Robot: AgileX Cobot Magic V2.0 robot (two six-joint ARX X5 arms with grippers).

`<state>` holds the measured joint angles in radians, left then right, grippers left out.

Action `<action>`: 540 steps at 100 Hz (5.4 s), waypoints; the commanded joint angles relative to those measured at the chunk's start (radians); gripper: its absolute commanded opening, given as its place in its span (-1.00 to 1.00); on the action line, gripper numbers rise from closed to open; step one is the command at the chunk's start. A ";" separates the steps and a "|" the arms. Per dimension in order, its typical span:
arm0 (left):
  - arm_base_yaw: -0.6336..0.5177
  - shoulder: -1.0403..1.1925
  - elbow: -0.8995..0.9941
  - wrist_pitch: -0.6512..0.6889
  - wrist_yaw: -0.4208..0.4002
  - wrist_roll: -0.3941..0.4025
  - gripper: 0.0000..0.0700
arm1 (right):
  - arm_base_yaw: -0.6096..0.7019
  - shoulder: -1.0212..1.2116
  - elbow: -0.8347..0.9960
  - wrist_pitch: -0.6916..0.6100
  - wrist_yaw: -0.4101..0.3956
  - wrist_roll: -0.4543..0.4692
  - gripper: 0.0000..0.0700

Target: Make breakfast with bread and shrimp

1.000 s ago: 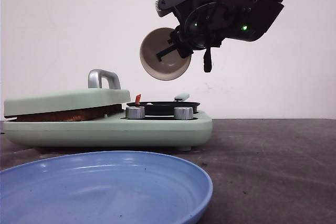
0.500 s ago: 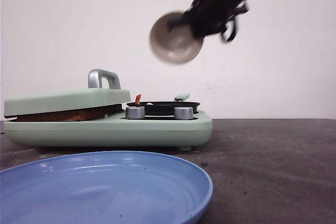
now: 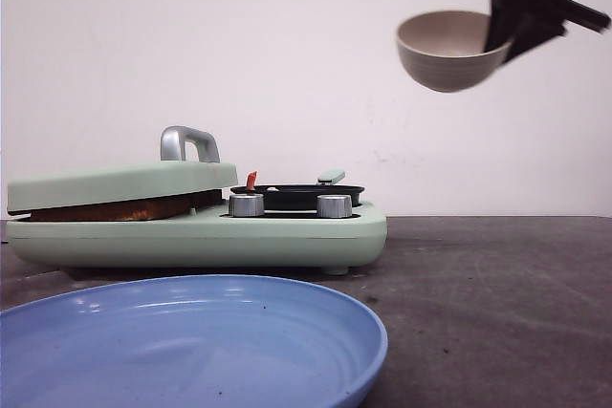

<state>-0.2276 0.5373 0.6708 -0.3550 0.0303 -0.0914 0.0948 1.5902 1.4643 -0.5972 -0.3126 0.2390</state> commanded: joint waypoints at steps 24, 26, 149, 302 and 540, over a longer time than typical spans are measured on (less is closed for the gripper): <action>-0.002 0.005 0.009 0.011 0.003 0.013 -0.10 | -0.073 0.137 0.023 -0.211 -0.084 -0.047 -1.00; -0.002 0.005 0.009 0.011 0.003 0.013 -0.10 | -0.073 0.145 0.023 -0.217 -0.084 -0.051 -1.00; -0.002 0.005 0.009 0.011 0.003 0.024 -0.10 | -0.060 0.413 0.022 -0.195 -0.075 -0.090 -1.00; -0.002 0.005 0.009 0.010 0.003 0.005 -0.11 | -0.024 -0.333 0.022 -0.148 -0.080 -0.148 -0.67; 0.005 -0.368 -0.324 0.090 -0.031 -0.313 -1.00 | 0.139 -1.129 -1.105 0.500 0.078 -0.100 -0.98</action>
<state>-0.2264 0.1799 0.3416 -0.2596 -0.0010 -0.4046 0.2291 0.4587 0.3531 -0.1093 -0.2344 0.1287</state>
